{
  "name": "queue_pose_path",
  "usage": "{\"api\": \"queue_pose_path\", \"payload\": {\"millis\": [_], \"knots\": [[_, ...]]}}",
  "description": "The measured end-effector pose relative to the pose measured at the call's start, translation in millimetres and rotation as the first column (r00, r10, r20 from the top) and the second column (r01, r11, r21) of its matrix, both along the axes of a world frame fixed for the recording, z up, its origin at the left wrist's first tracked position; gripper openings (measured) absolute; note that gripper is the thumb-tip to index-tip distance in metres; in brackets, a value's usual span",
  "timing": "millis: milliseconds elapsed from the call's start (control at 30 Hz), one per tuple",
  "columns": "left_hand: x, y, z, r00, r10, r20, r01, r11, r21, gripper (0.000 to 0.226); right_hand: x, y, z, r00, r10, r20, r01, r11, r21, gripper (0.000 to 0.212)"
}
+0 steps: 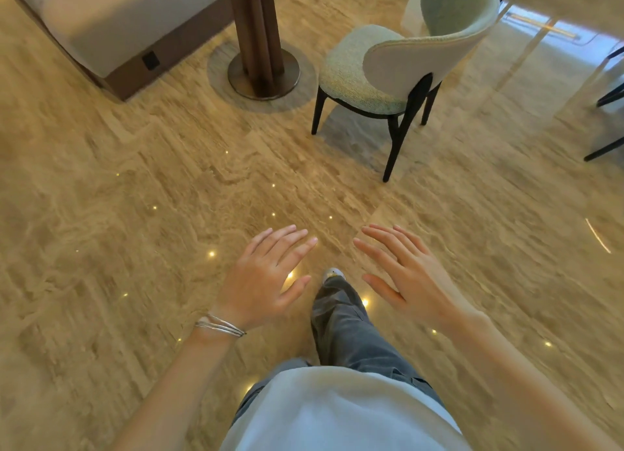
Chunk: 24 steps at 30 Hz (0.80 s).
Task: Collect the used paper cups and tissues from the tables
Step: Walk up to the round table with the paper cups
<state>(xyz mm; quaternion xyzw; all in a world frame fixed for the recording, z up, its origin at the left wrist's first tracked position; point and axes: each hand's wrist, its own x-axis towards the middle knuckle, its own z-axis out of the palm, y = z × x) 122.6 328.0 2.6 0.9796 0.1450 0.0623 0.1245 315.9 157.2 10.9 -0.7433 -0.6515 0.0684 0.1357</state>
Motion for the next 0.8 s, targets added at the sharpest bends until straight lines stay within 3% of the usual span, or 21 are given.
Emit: {"api": "queue_pose_path", "payload": {"millis": [200, 433, 600, 800], "knots": [[77.5, 64.3, 7.5, 0.993, 0.094, -0.075, -0.098, 0.993, -0.060, 0.052, 90.5, 71.8, 3.1, 0.999, 0.031, -0.017, -0.032, 0.998, -0.051, 0.048], [161.5, 151.8, 25.1, 0.986, 0.167, -0.022, -0.168, 0.986, -0.016, 0.052, 191.5, 178.3, 22.6, 0.990, 0.138, 0.036, -0.137, 0.990, -0.012, 0.047], [192.0, 203.7, 20.3, 0.972, 0.235, 0.000, -0.235, 0.971, -0.037, 0.051, 225.0, 235.4, 19.4, 0.994, 0.105, -0.013, -0.104, 0.993, 0.050, 0.047], [218.0, 279.5, -0.7, 0.972, 0.228, -0.050, -0.231, 0.970, -0.075, 0.051, 243.6, 309.3, -6.6, 0.994, 0.099, -0.035, -0.100, 0.994, -0.035, 0.047]]}}
